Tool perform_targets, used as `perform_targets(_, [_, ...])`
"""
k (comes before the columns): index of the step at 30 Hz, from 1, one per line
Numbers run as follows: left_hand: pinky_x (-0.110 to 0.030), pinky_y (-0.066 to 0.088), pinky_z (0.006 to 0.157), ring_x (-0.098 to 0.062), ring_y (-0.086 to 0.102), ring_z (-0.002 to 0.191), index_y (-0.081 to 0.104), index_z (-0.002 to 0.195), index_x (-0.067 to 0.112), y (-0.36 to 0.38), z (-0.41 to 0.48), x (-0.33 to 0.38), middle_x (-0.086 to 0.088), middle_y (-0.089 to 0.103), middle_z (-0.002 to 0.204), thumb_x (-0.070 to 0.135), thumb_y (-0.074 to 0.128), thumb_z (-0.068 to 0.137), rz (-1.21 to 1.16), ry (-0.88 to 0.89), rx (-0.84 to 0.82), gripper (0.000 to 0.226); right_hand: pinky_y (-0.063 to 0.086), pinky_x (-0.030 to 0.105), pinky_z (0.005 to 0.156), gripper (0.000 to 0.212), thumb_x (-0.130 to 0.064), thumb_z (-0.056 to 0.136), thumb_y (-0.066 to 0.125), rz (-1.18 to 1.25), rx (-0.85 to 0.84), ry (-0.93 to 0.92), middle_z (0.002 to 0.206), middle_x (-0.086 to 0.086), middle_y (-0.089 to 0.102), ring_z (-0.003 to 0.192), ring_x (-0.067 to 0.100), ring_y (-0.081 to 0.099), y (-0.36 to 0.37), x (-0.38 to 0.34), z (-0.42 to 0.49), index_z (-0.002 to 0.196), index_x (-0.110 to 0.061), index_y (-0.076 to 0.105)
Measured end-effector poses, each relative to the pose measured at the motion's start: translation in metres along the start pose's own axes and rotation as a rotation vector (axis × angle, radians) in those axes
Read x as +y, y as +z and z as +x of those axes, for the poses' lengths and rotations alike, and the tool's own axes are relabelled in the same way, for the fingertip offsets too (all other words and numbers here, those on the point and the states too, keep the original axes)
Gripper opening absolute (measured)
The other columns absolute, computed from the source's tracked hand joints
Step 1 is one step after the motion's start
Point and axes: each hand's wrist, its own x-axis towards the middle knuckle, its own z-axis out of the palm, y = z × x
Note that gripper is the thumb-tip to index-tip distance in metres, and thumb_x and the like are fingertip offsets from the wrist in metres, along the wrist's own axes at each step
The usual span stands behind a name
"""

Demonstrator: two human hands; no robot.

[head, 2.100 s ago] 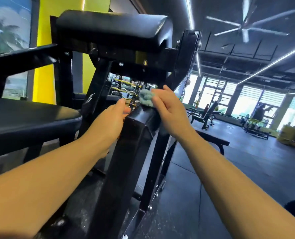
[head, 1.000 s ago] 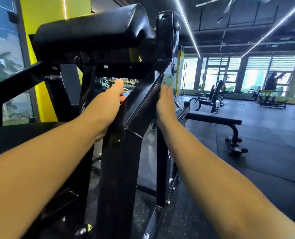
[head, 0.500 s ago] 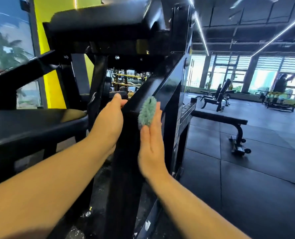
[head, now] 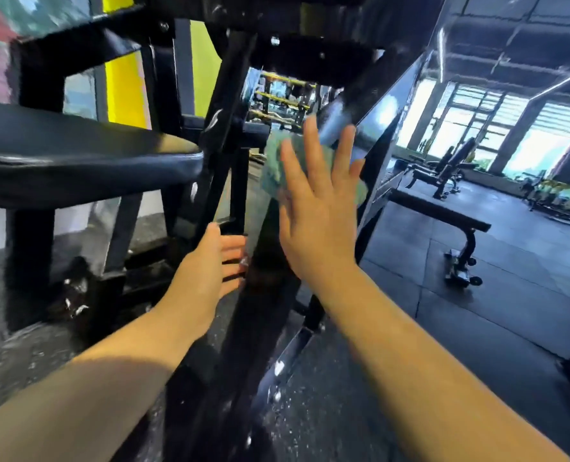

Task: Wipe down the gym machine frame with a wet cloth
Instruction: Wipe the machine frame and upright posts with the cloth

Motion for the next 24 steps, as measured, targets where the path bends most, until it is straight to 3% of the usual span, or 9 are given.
perform_targets(2, [-0.042, 0.045, 0.098, -0.024, 0.058, 0.11, 0.062, 0.102, 0.022, -0.006, 0.001, 0.0, -0.007, 0.06, 0.123, 0.049, 0.019, 0.101, -0.001, 0.004, 0.008, 0.05, 0.004, 0.056, 0.113, 0.044, -0.01, 0.088, 0.052, -0.194, -0.043, -0.075, 0.145, 0.021, 0.04, 0.138, 0.046, 0.023, -0.009, 0.005, 0.029, 0.131, -0.005, 0.054])
perform_targets(4, [-0.039, 0.048, 0.091, -0.024, 0.06, 0.105, 0.059, 0.106, 0.019, -0.005, 0.0, 0.0, -0.008, 0.062, 0.117, 0.046, 0.02, 0.101, -0.033, -0.003, 0.0, 0.048, 0.004, 0.053, 0.114, 0.044, -0.015, 0.088, 0.048, -0.296, -0.143, -0.157, 0.142, 0.02, 0.044, 0.136, 0.042, 0.033, -0.01, -0.004, 0.016, 0.129, -0.003, 0.056])
perform_targets(8, [-0.029, 0.047, 0.073, -0.016, 0.059, 0.089, 0.055, 0.115, 0.015, -0.009, -0.011, -0.008, -0.001, 0.062, 0.099, 0.041, 0.023, 0.103, -0.07, -0.05, 0.014, 0.043, 0.006, 0.045, 0.116, 0.057, -0.025, 0.086, 0.025, -0.396, -0.574, -0.407, 0.141, 0.012, 0.049, 0.135, 0.03, 0.04, -0.01, -0.033, -0.072, 0.131, -0.009, 0.056])
perform_targets(10, [-0.031, 0.046, 0.079, -0.018, 0.057, 0.095, 0.054, 0.116, 0.014, -0.022, -0.015, -0.023, -0.002, 0.061, 0.108, 0.04, 0.025, 0.103, -0.026, -0.099, 0.045, 0.041, 0.01, 0.043, 0.115, 0.058, -0.028, 0.085, 0.024, -0.452, -0.704, -0.544, 0.136, 0.007, 0.055, 0.131, 0.027, 0.046, -0.011, -0.035, -0.082, 0.128, -0.014, 0.06])
perform_targets(12, [-0.037, 0.043, 0.093, -0.025, 0.053, 0.112, 0.054, 0.121, 0.014, -0.037, -0.021, -0.042, -0.007, 0.055, 0.127, 0.04, 0.027, 0.103, 0.039, -0.159, 0.054, 0.042, 0.011, 0.042, 0.113, 0.046, -0.03, 0.087, 0.04, -0.481, -0.638, -0.62, 0.131, 0.005, 0.059, 0.128, 0.027, 0.05, -0.01, -0.028, -0.065, 0.124, -0.017, 0.064])
perform_targets(15, [-0.038, 0.039, 0.1, -0.023, 0.049, 0.116, 0.051, 0.129, 0.015, -0.046, -0.023, -0.061, -0.005, 0.051, 0.132, 0.038, 0.026, 0.103, 0.086, -0.167, 0.008, 0.043, 0.01, 0.046, 0.114, 0.045, -0.025, 0.085, 0.064, -0.549, -0.412, -0.487, 0.136, 0.011, 0.054, 0.131, 0.033, 0.044, -0.011, -0.009, -0.024, 0.127, -0.012, 0.06])
perform_targets(18, [-0.035, 0.038, 0.097, -0.019, 0.049, 0.11, 0.05, 0.126, 0.02, -0.041, -0.027, -0.073, 0.0, 0.054, 0.118, 0.035, 0.028, 0.103, 0.022, -0.162, 0.005, 0.035, 0.01, 0.045, 0.115, 0.045, -0.019, 0.09, 0.051, -0.515, -0.334, -0.418, 0.142, 0.017, 0.046, 0.135, 0.035, 0.039, -0.004, -0.022, -0.045, 0.133, -0.006, 0.053])
perform_targets(21, [-0.028, 0.041, 0.09, -0.017, 0.053, 0.102, 0.049, 0.118, 0.02, -0.037, -0.036, -0.088, -0.001, 0.057, 0.112, 0.034, 0.03, 0.103, -0.102, -0.209, 0.079, 0.028, 0.006, 0.044, 0.116, 0.055, -0.021, 0.09, 0.024, -0.466, -0.563, -0.486, 0.146, 0.015, 0.041, 0.138, 0.033, 0.035, 0.006, -0.049, -0.114, 0.138, -0.007, 0.047])
perform_targets(24, [-0.028, 0.034, 0.101, -0.016, 0.045, 0.123, 0.043, 0.137, 0.015, -0.049, -0.051, -0.106, -0.001, 0.048, 0.136, 0.033, 0.027, 0.103, -0.083, -0.246, 0.104, 0.042, -0.017, 0.045, 0.113, 0.059, -0.021, 0.094, 0.011, -0.51, -0.96, -0.65, 0.158, 0.014, 0.004, 0.146, 0.031, 0.0, 0.005, -0.076, -0.16, 0.152, -0.007, 0.01])
